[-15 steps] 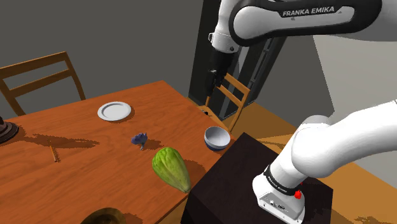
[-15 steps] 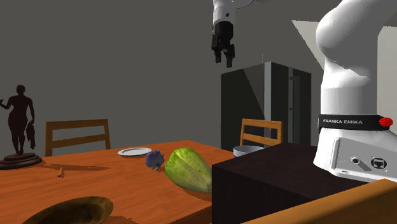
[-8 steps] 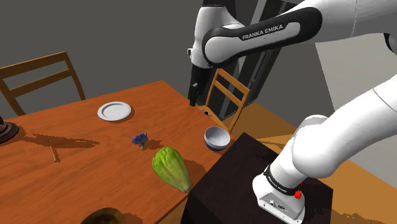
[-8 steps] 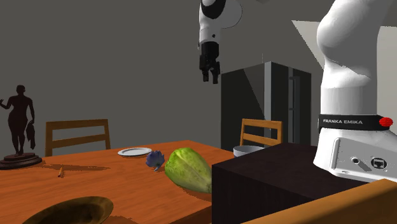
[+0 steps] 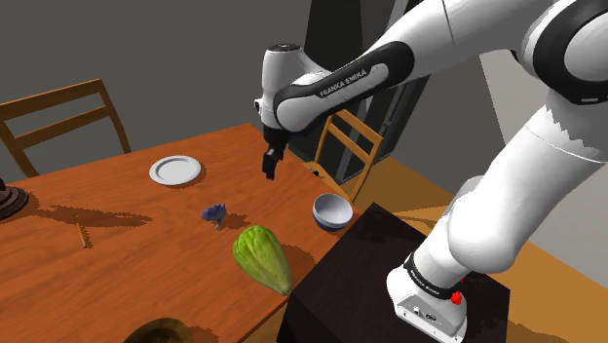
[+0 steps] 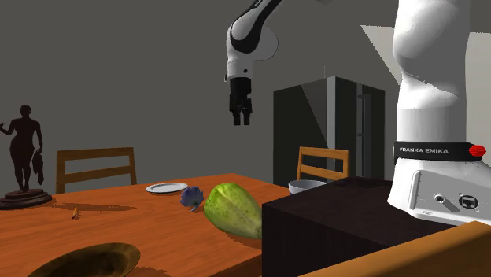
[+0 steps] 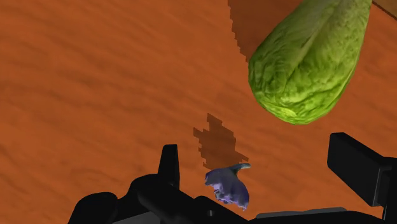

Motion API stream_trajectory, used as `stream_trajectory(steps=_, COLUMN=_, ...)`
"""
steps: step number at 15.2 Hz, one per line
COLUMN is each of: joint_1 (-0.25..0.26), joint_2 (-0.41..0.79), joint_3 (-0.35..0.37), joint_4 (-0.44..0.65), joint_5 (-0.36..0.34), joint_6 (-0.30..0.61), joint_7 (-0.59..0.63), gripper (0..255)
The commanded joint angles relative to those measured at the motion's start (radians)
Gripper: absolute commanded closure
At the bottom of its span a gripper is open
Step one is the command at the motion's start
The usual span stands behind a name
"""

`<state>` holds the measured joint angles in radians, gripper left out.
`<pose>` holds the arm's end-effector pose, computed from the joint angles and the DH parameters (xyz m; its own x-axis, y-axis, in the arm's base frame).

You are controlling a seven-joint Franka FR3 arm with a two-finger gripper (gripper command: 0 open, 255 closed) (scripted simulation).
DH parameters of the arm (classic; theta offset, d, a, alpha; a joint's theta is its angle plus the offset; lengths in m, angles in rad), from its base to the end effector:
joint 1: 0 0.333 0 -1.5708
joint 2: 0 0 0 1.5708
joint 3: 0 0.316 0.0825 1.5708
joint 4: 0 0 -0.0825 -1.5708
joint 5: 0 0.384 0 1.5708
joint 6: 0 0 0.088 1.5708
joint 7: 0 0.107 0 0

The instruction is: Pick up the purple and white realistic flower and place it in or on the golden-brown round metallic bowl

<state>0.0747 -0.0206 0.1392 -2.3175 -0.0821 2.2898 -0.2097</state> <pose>0.4941 0.1055 0.3497 0.8881 0.4592 -0.0223 0.4596 -0.8860 0.0609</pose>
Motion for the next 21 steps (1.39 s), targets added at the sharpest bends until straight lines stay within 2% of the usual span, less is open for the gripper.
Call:
stream_trajectory(steps=1, joint_1=0.006, joint_2=0.083, joint_3=0.007, joint_4=0.036, joint_5=-0.031, joint_6=0.046, joint_7=-0.003, gripper=0)
stream_trajectory(steps=10, joint_1=0.067, joint_2=0.428, joint_3=0.007, joint_4=0.253, joint_5=-0.183, joint_6=0.160, joint_7=0.002, gripper=0)
stream_trajectory(steps=19, joint_1=0.158, joint_2=0.769, joint_3=-0.018, joint_4=0.554, joint_5=-0.297, joint_6=0.190, joint_7=-0.029, gripper=0)
stream_trajectory(steps=21, joint_1=0.164, joint_2=0.801, joint_3=-0.022, joint_4=0.579, joint_5=-0.304, joint_6=0.197, joint_7=-0.031, gripper=0)
